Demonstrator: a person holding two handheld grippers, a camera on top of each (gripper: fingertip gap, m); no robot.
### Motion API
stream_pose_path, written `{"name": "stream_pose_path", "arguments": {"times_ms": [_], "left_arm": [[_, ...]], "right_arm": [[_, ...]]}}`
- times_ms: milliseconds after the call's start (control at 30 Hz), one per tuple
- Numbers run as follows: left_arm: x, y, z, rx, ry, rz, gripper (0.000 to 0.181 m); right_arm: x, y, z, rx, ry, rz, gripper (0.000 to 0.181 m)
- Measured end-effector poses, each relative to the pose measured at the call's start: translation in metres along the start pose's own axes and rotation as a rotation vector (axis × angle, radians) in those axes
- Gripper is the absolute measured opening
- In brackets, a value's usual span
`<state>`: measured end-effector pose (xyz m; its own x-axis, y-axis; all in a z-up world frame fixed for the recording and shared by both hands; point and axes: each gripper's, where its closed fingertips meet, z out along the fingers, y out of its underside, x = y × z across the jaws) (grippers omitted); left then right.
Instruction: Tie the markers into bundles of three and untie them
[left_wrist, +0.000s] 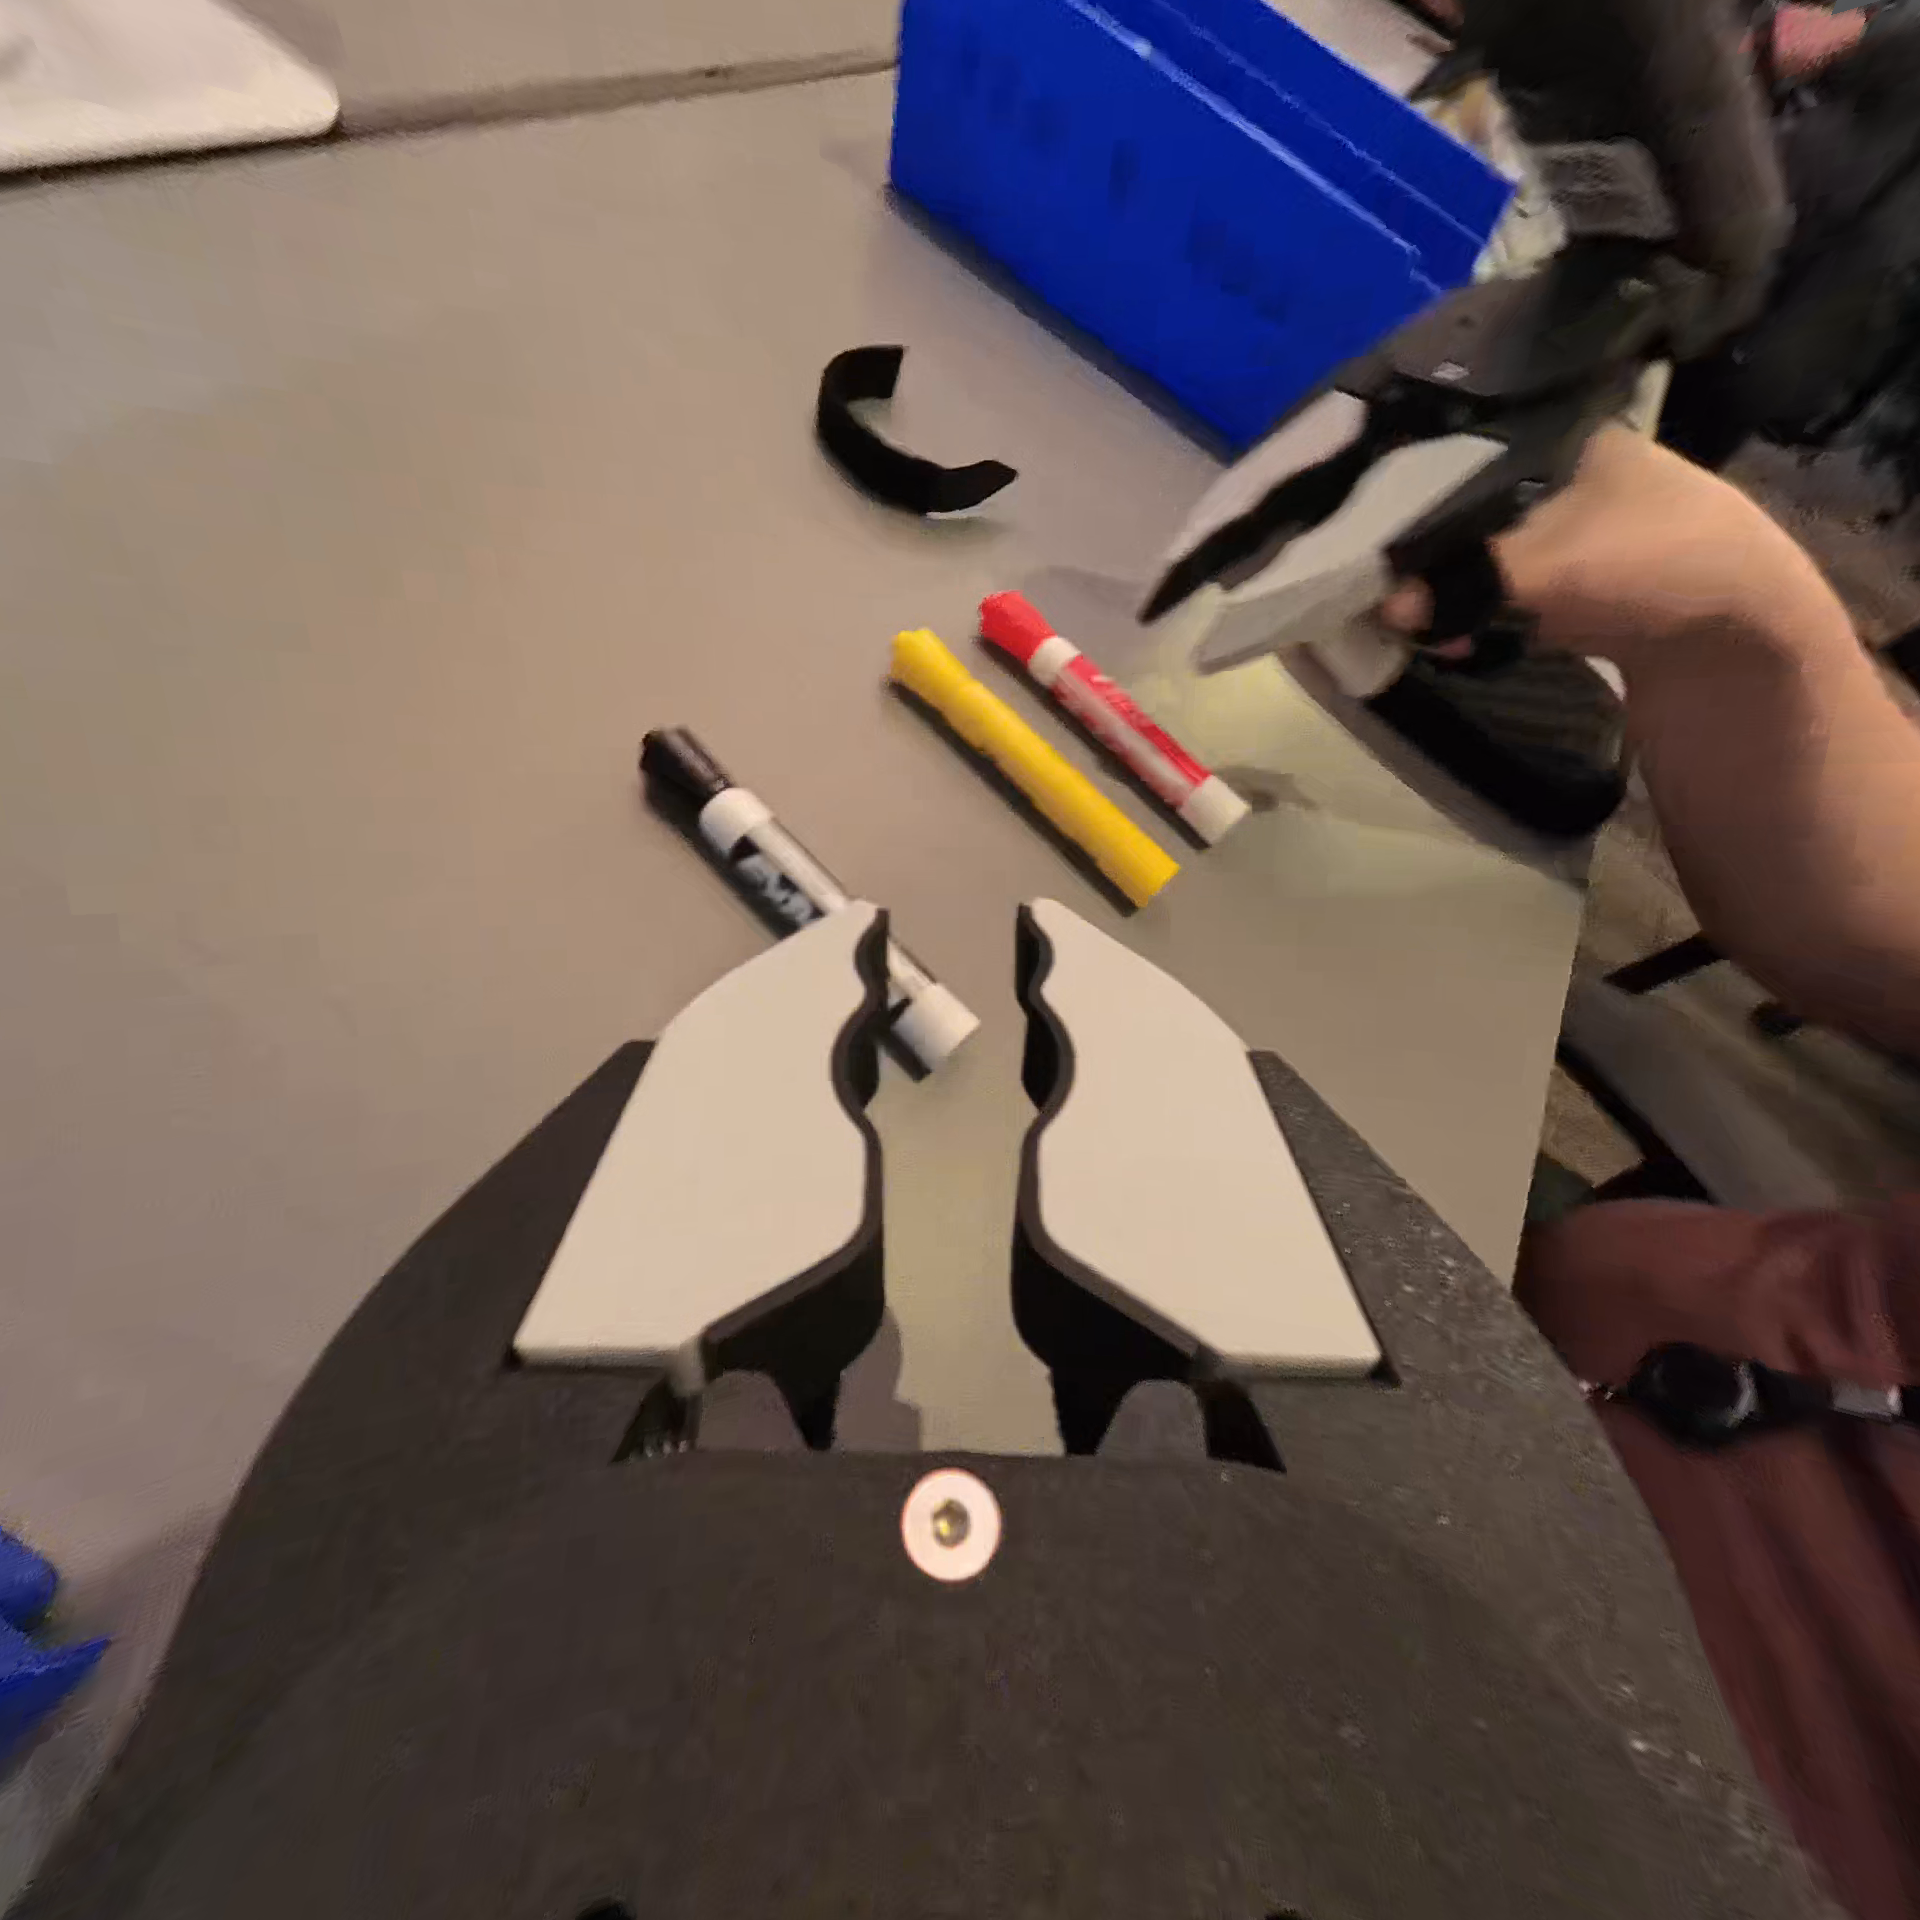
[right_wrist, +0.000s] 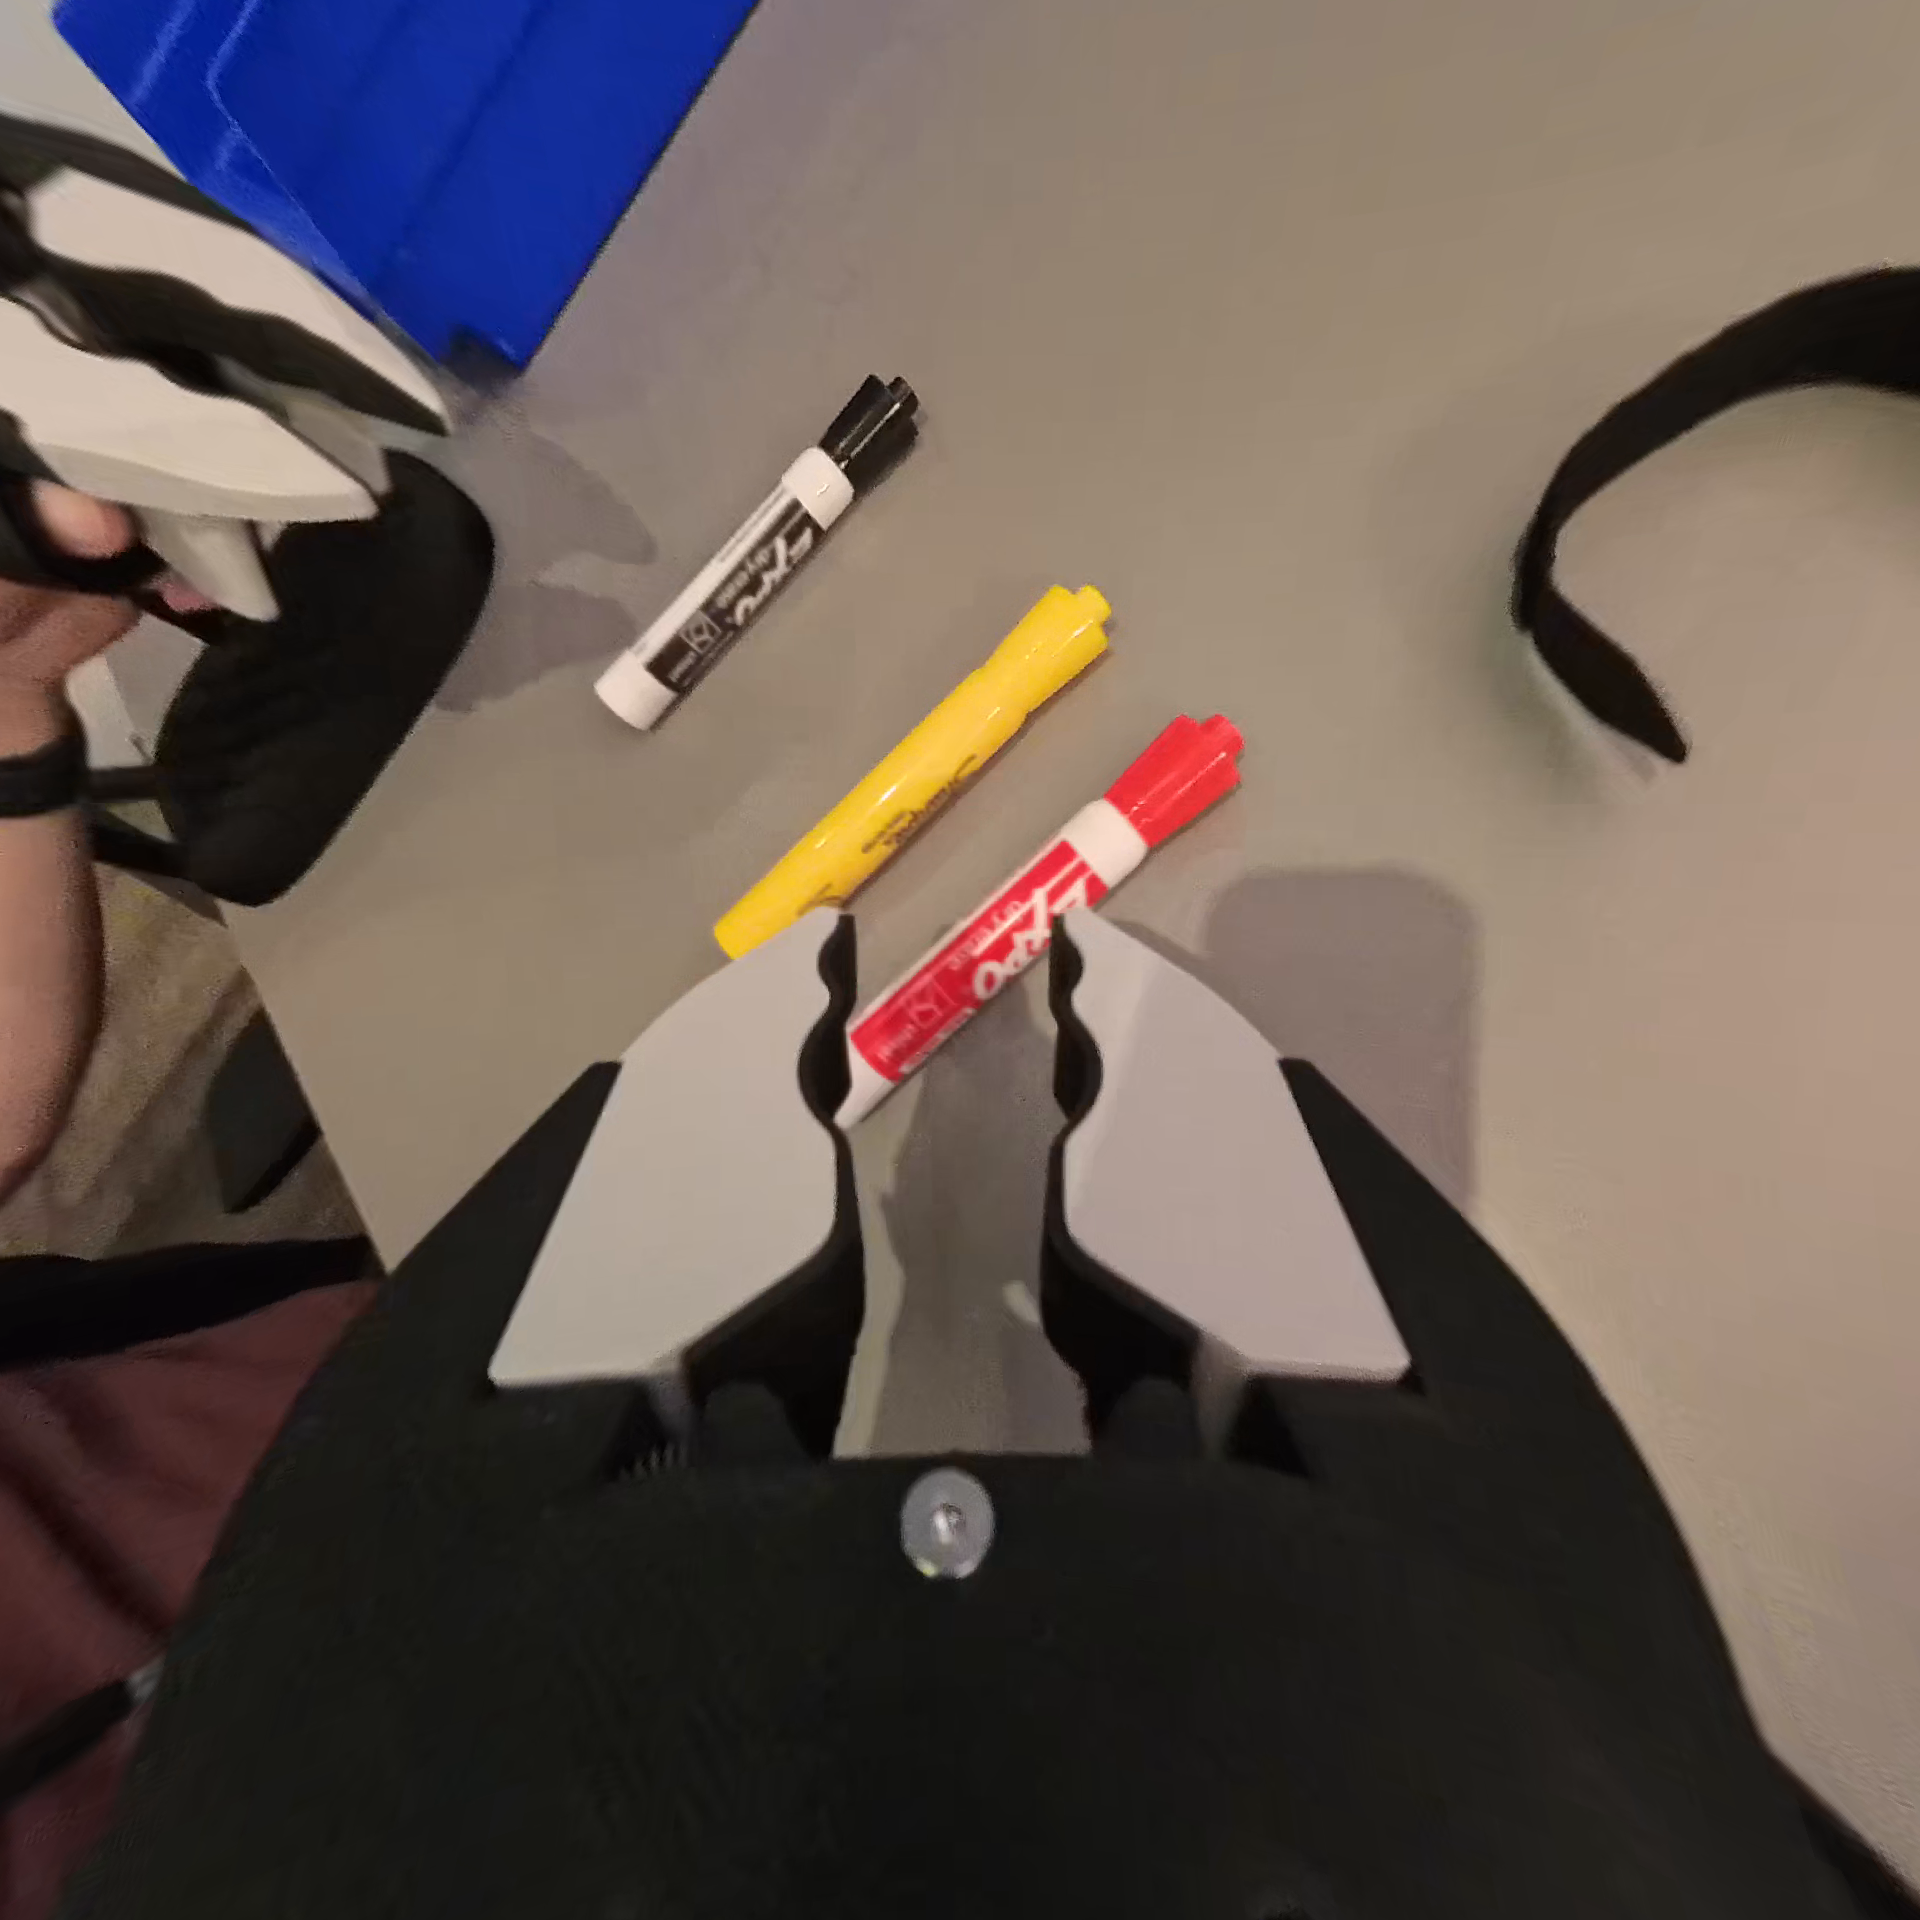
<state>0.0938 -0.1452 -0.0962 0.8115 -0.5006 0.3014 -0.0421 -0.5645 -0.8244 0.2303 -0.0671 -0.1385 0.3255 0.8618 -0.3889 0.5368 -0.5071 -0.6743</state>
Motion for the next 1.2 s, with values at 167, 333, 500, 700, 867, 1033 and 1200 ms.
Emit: {"name": "stream_pose_path", "arguments": {"times_ms": [167, 333, 500, 700, 867, 1033, 1200], "left_arm": [[-0.017, 0.015, 0.023, -0.219, -0.042, -0.102, 0.030], [-0.014, -0.003, 0.047, -0.276, 0.032, -0.189, 0.035], [-0.008, 0.003, 0.076, -0.369, 0.051, -0.223, 0.036], [0.017, 0.017, 0.104, -0.420, 0.151, -0.301, 0.035], [0.033, 0.025, 0.122, -0.420, 0.249, -0.370, 0.030], [0.044, 0.027, 0.127, -0.396, 0.301, -0.373, 0.020], [0.060, 0.033, 0.127, -0.435, 0.350, -0.345, 0.019]], "right_arm": [[0.010, 0.010, -0.011, 0.002, -0.010, 0.169, 0.045], [0.037, 0.028, -0.015, -0.037, -0.097, 0.407, 0.059], [0.036, 0.027, -0.022, 0.028, -0.174, 0.527, 0.062], [0.022, 0.025, -0.004, 0.006, -0.174, 0.556, 0.060], [0.011, 0.019, 0.015, 0.009, -0.209, 0.598, 0.052], [0.000, 0.015, 0.028, 0.039, -0.233, 0.633, 0.045], [-0.007, 0.011, 0.035, 0.058, -0.279, 0.662, 0.039]]}}
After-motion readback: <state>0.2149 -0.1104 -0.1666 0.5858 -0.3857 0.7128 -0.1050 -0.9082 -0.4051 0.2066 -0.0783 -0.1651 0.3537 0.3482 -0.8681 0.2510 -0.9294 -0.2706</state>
